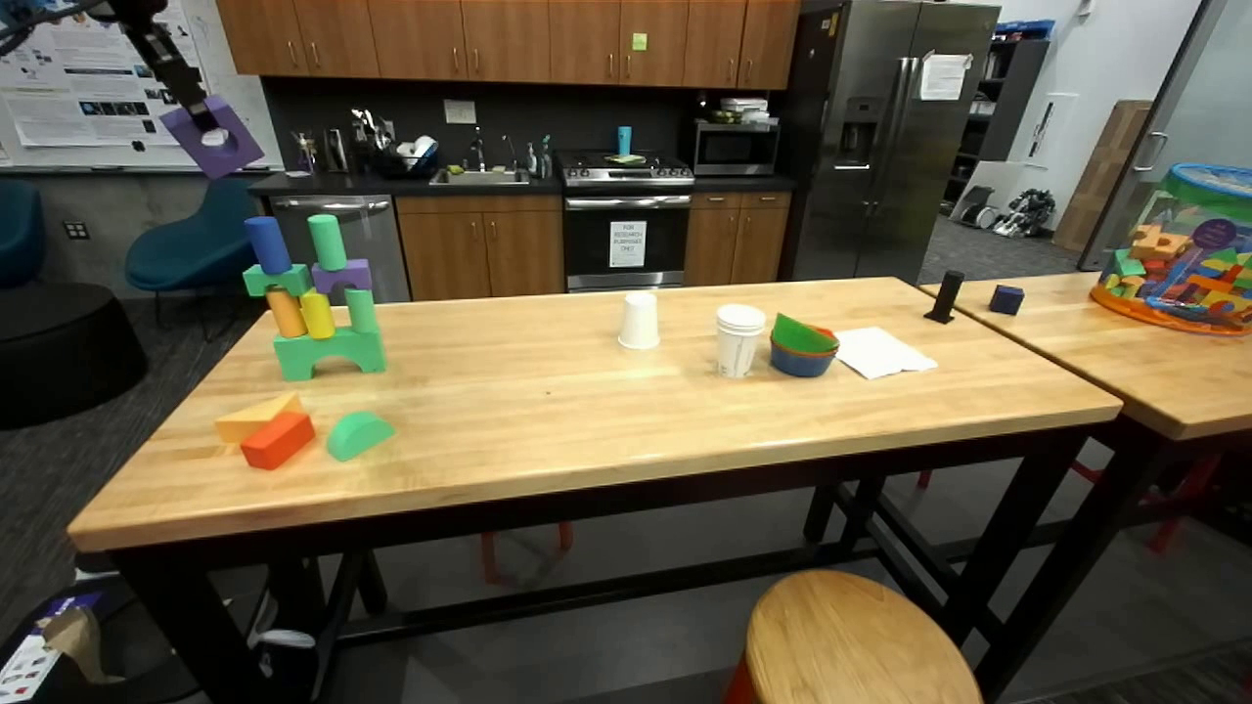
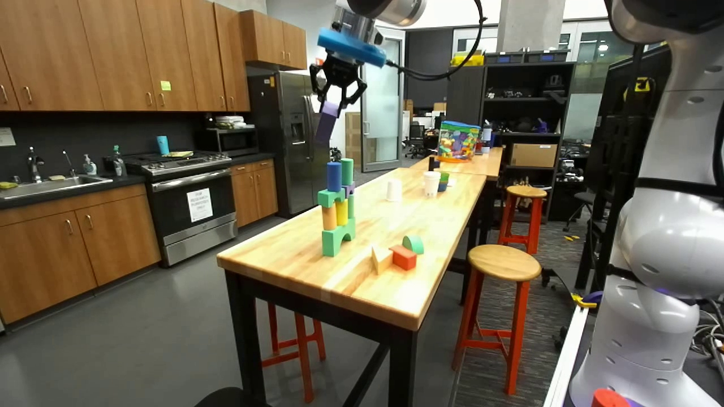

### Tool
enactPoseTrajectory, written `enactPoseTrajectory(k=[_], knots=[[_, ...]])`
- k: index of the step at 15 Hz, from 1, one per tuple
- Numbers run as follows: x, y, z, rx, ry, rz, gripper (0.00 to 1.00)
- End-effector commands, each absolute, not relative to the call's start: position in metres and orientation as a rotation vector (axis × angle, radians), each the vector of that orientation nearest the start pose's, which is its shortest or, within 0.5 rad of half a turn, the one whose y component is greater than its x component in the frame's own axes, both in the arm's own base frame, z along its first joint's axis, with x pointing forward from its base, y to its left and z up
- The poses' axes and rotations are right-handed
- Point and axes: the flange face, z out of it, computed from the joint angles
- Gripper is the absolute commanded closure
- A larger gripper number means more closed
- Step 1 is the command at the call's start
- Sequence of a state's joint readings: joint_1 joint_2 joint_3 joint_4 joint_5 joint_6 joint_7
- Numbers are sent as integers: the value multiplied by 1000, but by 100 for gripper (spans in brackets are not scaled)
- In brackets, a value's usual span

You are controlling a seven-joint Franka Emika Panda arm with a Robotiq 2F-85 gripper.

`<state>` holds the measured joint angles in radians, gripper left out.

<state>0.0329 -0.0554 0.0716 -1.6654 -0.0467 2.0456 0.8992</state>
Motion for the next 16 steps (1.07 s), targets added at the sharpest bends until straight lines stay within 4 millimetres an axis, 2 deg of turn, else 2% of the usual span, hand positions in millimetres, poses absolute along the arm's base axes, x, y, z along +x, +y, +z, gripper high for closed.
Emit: enactPoseTrajectory(k=[1, 8, 12, 13, 16], knots=[[573, 61, 672, -2553, 1341, -501, 85], [578, 42, 684, -2283, 1849, -489, 85], [586, 32, 683, -2072, 2082, -587, 85], [581, 35, 679, -2167, 1986, -544, 60], [585, 33, 677, -2106, 2055, -565, 60]])
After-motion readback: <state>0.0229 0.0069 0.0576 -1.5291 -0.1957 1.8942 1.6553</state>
